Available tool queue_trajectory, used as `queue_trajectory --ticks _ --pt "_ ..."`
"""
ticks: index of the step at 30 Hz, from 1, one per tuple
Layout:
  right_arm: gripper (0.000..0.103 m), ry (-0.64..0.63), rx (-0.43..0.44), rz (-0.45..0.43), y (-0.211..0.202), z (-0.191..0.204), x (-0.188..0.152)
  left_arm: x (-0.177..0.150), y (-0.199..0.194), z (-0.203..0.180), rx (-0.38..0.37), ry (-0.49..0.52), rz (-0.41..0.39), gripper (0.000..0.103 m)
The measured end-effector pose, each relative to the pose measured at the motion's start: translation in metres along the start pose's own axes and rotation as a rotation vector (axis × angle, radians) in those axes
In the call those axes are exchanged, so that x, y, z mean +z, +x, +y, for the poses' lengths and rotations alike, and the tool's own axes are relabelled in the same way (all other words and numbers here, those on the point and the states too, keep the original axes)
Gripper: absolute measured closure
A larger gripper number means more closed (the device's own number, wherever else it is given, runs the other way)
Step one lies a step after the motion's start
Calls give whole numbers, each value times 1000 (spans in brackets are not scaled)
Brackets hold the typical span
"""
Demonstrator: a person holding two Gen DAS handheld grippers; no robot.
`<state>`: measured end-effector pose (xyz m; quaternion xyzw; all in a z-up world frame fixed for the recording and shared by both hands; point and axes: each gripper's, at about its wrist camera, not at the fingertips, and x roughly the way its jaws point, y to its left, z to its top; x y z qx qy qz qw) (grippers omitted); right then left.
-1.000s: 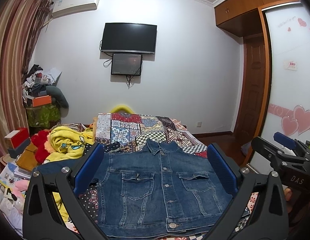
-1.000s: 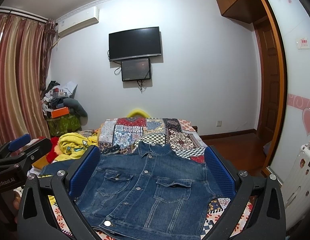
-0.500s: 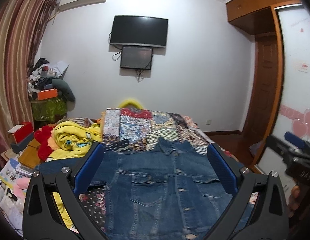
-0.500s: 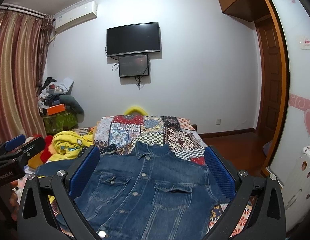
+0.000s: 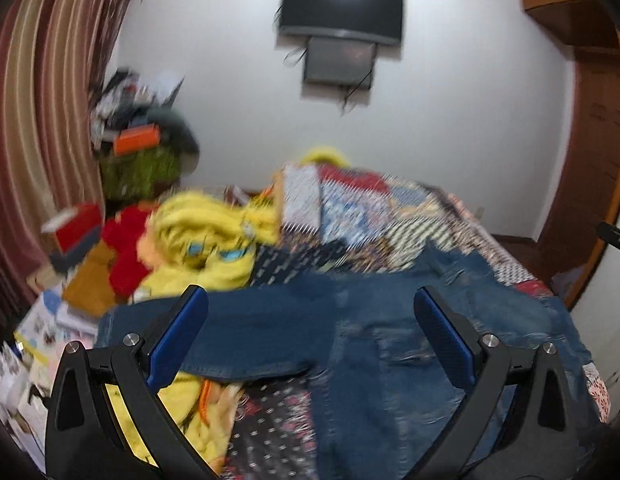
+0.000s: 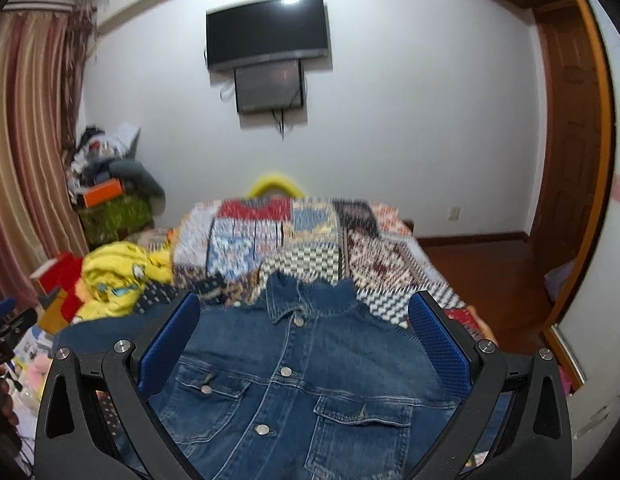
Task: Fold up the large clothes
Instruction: 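Grasp the jacket sleeve with the left tool and lift it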
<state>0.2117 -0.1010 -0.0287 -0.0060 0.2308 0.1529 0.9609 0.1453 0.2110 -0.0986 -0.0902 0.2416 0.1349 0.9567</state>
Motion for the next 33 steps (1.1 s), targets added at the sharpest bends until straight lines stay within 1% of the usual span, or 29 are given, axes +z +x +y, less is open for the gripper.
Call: queue_trajectory --ticks 1,2,4,5,7,8,10,11,12,14,17,19,23,26,28,29,30,33 --pt "0 1 3 31 11 -2 -2 -4 9 10 -1 -22 27 0" --pt "0 3 7 67 22 -2 -5 -11 25 26 -4 -59 76 0" --pt "0 9 14 150 47 -4 -14 -22 44 45 -19 -103 150 0" --pt "0 10 12 192 59 -3 -22 -30 58 59 -30 -142 197 0" --pt "0 0 6 263 77 -4 -32 -44 74 75 -40 -201 252 0" --pt "0 -12 3 301 86 -1 -43 -54 86 88 -56 -250 293 0" --pt "0 -35 2 368 99 0 -53 -66 97 102 -74 -322 346 8" --pt "0 -49 2 404 105 2 -63 -75 106 112 -86 -366 378 10" --pt "0 -57 4 433 112 1 -65 -80 111 117 -96 -392 396 13" --pt "0 -72 11 485 124 4 -74 -91 123 127 -125 -450 431 14" --pt "0 -81 19 528 136 3 -83 -100 138 138 -157 -514 462 20" --pt "0 -79 26 548 137 3 -86 -103 149 148 -166 -549 469 28" --pt "0 -76 28 549 134 1 -87 -105 169 171 -98 -606 466 31" --pt "0 -71 30 547 140 -3 -85 -107 178 186 -52 -631 475 37" --pt "0 -69 30 546 143 -4 -84 -108 180 194 -24 -644 465 46" --pt "0 -68 30 546 143 -4 -83 -108 180 199 -14 -648 460 47" --pt "0 -68 28 546 146 -3 -82 -109 182 203 -10 -659 467 48" --pt "0 -58 38 549 145 -3 -80 -114 179 214 -42 -739 474 48"
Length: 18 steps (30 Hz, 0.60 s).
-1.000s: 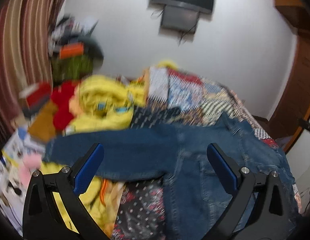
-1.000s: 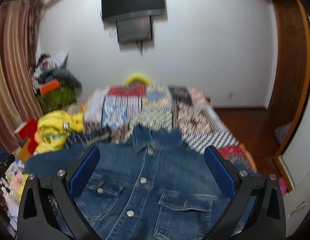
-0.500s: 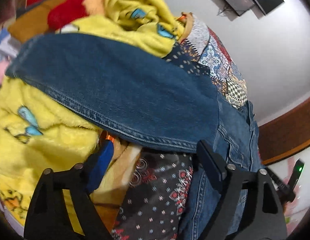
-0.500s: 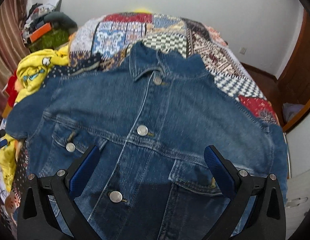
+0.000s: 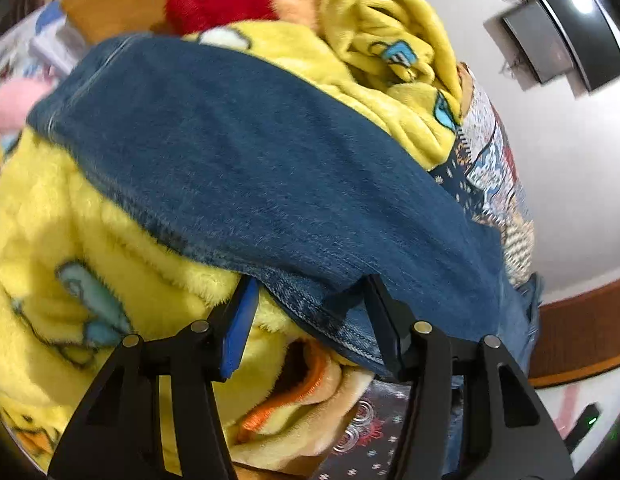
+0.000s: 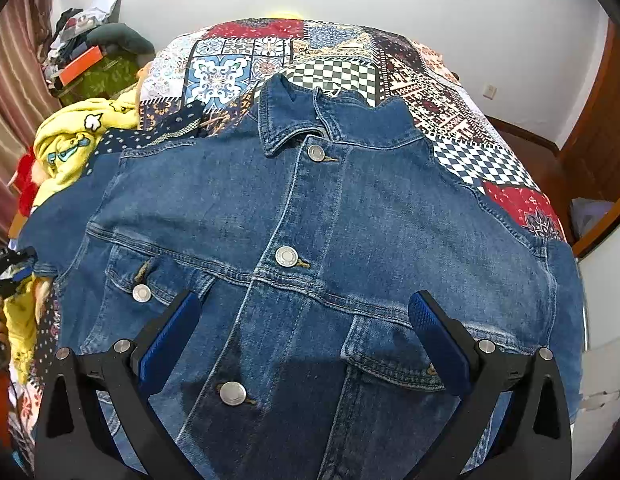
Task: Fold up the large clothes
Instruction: 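Grasp the jacket sleeve with the left tool and lift it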
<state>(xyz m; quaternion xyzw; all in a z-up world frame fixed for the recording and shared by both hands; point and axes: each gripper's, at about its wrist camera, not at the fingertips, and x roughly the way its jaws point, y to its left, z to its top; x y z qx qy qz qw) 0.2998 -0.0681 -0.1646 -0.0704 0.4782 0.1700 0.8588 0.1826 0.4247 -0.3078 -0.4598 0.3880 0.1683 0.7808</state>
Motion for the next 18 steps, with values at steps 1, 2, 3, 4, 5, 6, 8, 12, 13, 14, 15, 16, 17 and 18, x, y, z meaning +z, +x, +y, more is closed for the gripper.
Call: queue_trajectory --ticks 1,2,3,4,5,6,8,12,13,14,15,16,17,18 --pt "0 3 6 -3 -2 0 0 -1 -2 2 -10 -9 -1 48" --pt "0 6 12 -10 -4 0 -1 -4 -4 4 -17 -14 0 48" --pt "0 9 18 -20 -7 0 -1 -5 -5 6 -15 -13 0 48" --pt "0 9 21 -27 -9 1 -2 -6 -7 9 -11 -16 -3 48" --pt "0 8 24 -32 -11 1 -2 -6 -9 13 -10 -28 -8 48" --pt "0 7 25 -34 -11 1 -2 -4 -9 15 -13 -41 -15 48" --pt "0 2 29 -32 -12 2 -2 2 -11 19 0 -55 -39 48" --pt "0 -7 25 -38 -17 1 -4 14 -10 10 69 -8 -83 54" --pt "0 -7 21 -40 -18 0 -5 16 -9 5 100 11 -90 61" --pt "0 -7 17 -41 -19 -1 -6 18 -9 -4 151 45 -97 64" --pt "0 -6 14 -39 -20 -4 -7 20 -11 -9 185 73 -105 73" --pt "0 -4 11 -36 -20 -5 -7 21 -14 -15 212 101 -114 77" --pt "0 0 9 -32 -20 -8 -7 23 -18 -26 234 139 -129 80" --pt "0 5 8 -29 -21 -10 -7 23 -22 -34 246 166 -145 85"
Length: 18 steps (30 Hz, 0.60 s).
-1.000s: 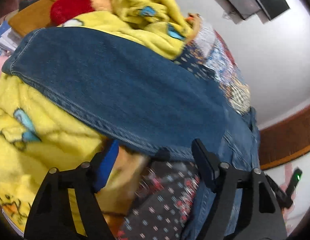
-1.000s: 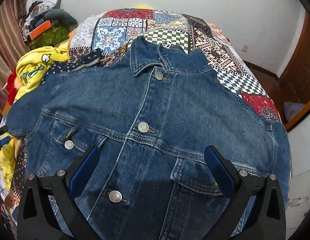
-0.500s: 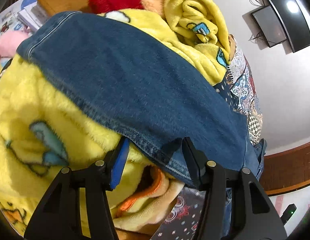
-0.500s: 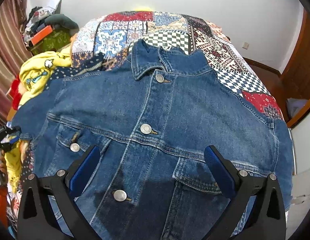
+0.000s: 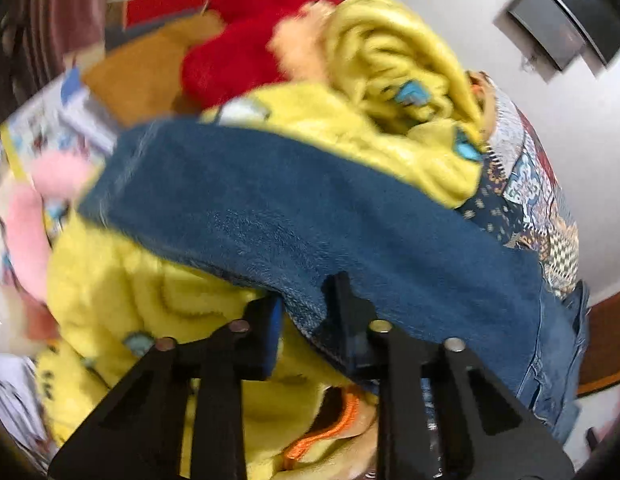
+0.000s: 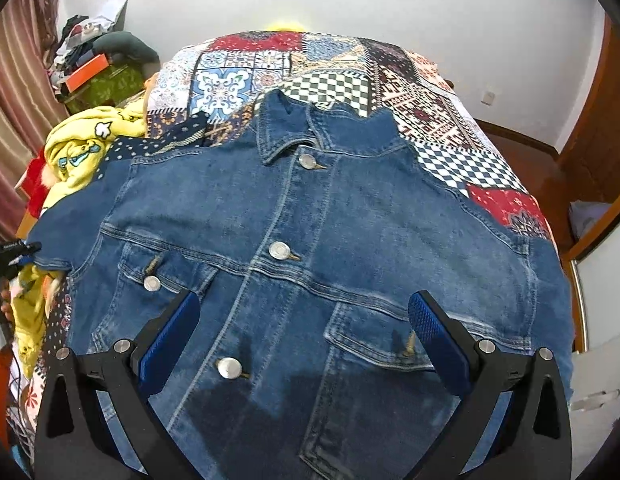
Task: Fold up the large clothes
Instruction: 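Grasp the jacket sleeve with the left tool and lift it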
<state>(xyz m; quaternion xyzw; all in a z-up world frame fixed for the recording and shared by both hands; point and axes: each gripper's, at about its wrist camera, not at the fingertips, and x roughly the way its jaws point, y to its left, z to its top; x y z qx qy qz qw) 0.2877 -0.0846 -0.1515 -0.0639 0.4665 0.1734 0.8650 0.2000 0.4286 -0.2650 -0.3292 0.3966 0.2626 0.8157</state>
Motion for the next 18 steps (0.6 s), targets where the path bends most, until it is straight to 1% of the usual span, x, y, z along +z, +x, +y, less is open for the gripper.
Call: queue_trajectory --ticks 3,5,9,12,15,17,18 --pt "0 24 7 0 -4 -9 -1 10 -28 -33 44 121 -86 90" --pt "0 37 12 -4 -7 -14 -2 16 -51 -58 21 179 -142 92" --pt "0 61 12 -16 -14 -24 -4 28 -92 -118 -77 278 -242 92" --pt "0 82 20 -31 -21 -32 -5 23 -120 -174 -196 367 -287 92" --pt "0 101 28 -45 -28 -42 -6 7 -138 -229 -302 463 -295 92" --pt "0 109 31 -50 -33 -47 -8 -12 -141 -266 -368 526 -272 93" --pt "0 113 32 -50 -35 -51 -9 -22 -140 -280 -387 555 -259 93"
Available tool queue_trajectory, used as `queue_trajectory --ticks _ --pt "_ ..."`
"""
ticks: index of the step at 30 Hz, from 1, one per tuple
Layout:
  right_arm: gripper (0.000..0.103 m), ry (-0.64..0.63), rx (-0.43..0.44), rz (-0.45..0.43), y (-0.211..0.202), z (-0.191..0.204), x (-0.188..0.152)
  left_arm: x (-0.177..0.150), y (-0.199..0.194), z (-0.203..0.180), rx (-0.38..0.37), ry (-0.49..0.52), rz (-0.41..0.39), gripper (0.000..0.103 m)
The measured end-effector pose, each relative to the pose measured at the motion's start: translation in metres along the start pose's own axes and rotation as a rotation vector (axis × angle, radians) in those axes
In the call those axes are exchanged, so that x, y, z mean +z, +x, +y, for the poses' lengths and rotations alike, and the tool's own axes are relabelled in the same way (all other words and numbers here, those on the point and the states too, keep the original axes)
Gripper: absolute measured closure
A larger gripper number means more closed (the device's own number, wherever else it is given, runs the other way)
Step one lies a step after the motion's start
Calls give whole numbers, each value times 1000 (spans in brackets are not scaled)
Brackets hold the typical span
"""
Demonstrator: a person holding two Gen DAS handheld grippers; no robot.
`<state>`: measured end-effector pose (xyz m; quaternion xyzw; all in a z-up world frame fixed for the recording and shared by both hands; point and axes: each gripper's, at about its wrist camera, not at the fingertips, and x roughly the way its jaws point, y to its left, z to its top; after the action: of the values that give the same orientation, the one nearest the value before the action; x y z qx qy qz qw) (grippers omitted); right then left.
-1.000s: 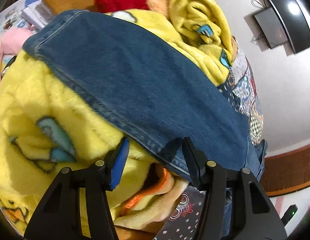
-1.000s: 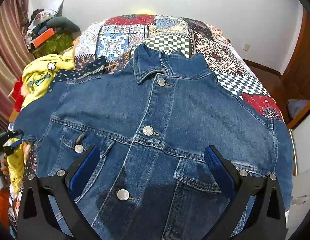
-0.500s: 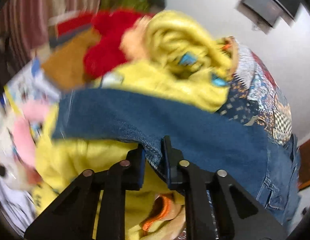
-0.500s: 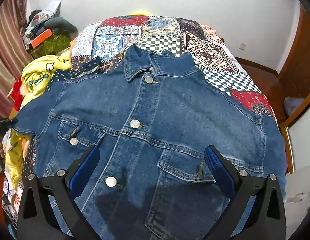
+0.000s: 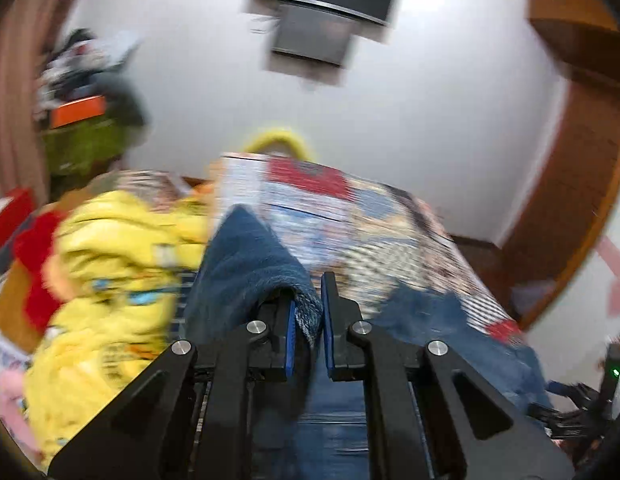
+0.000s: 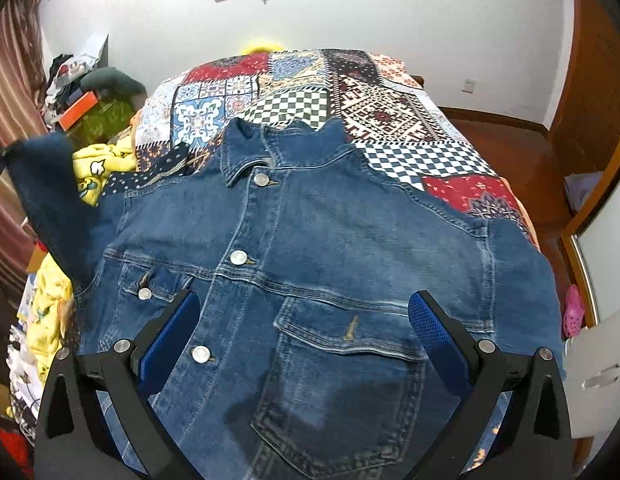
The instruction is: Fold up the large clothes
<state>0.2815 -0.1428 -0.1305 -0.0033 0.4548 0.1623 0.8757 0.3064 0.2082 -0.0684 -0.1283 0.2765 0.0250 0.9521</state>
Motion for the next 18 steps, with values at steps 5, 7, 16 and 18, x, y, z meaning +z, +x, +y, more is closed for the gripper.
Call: queue_trajectory --ticks 5,7,16,18 --pt "0 11 -3 -1 -10 -18 -5 -35 47 -76 -118 107 142 93" --pt "0 14 -7 -3 -14 -25 -9 -58 63 -96 -154 119 210 93" --pt "0 26 -8 34 -18 -51 -26 -159 109 -150 -174 218 472 93" --pt "0 24 -10 42 -18 -53 -29 -172 116 -147 -166 202 523 93"
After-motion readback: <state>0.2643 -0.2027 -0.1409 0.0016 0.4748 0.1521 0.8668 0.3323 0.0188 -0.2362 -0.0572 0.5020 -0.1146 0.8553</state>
